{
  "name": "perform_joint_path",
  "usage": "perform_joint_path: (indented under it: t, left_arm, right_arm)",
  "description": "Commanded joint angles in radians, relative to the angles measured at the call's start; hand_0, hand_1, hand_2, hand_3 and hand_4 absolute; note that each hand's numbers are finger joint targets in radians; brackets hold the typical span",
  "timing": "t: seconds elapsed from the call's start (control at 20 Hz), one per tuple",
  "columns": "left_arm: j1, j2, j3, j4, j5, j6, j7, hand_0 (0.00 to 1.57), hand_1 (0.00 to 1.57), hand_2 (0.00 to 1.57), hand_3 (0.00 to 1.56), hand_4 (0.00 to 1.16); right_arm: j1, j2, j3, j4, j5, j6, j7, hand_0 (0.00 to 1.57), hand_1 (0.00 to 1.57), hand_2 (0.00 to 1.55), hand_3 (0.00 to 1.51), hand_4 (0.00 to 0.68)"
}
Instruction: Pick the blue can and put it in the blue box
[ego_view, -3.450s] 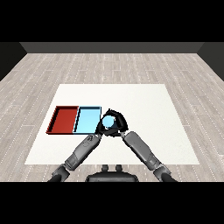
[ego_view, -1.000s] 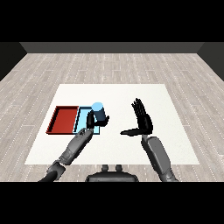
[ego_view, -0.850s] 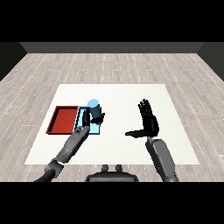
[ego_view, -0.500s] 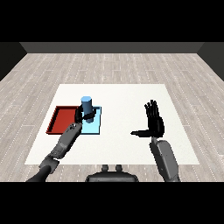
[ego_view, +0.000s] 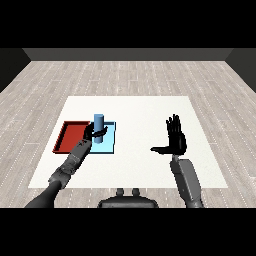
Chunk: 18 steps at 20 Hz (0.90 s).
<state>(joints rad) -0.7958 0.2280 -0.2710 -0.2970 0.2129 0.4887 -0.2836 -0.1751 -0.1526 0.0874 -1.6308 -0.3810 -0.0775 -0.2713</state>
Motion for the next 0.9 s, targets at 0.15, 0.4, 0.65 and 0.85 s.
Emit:
perform_joint_path:
  t: [0.15, 0.4, 0.65, 0.85]
  left_arm:
    - [-0.054, -0.061, 0.067, 0.205, 0.012, 0.03, -0.005, 1.25, 1.25, 1.22, 1.19, 0.94]
    - [-0.032, -0.098, 0.135, 0.234, 0.065, 0.05, 0.0, 1.09, 1.09, 1.09, 0.96, 0.51]
    - [-0.048, -0.037, 0.047, 0.294, -0.032, 0.005, 0.084, 0.0, 0.0, 0.0, 0.0, 0.0]
    - [-0.023, -0.062, 0.099, 0.258, 0.009, 0.142, 0.017, 0.0, 0.0, 0.0, 0.0, 0.0]
  right_arm:
    - [-0.013, -0.001, -0.043, 0.079, 0.006, -0.003, -0.019, 0.0, 0.0, 0.0, 0.0, 0.0]
    - [0.034, -0.019, -0.069, 0.017, -0.054, 0.054, -0.008, 0.0, 0.0, 0.0, 0.0, 0.0]
    - [-0.009, 0.002, -0.058, 0.033, -0.044, 0.057, -0.021, 0.0, 0.0, 0.0, 0.0, 0.0]
    - [-0.011, -0.02, -0.05, -0.016, -0.015, 0.034, 0.031, 0.0, 0.0, 0.0, 0.0, 0.0]
